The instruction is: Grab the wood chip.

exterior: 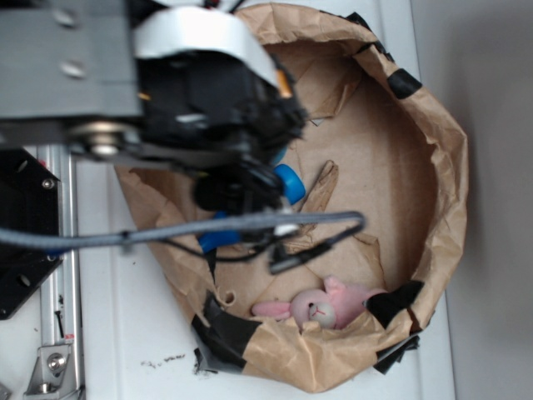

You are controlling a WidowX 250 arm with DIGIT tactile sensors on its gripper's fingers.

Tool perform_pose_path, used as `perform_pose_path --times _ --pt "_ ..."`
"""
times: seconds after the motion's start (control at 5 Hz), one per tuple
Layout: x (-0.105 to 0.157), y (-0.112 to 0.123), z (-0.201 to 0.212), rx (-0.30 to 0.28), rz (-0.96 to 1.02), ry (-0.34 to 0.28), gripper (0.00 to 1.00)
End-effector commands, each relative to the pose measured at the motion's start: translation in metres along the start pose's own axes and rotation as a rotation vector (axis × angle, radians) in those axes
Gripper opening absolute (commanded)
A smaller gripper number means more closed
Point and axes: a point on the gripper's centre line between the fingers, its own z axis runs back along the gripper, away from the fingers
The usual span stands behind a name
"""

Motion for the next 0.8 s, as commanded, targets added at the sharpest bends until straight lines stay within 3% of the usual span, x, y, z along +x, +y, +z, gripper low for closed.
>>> perform_pose_path --times 0.0,0.2,0.4,0.6 --pt "0.021 0.007 -0.071 0.009 0.158 0.034 1.00" --pt "0.018 0.008 -0.105 -0.015 0.091 0.157 1.00" --pt "0.017 -0.001 -0.126 -0.042 0.006 0.230 1.00" --pt "0.014 0.001 -0.130 -0.012 -0.013 0.244 0.00"
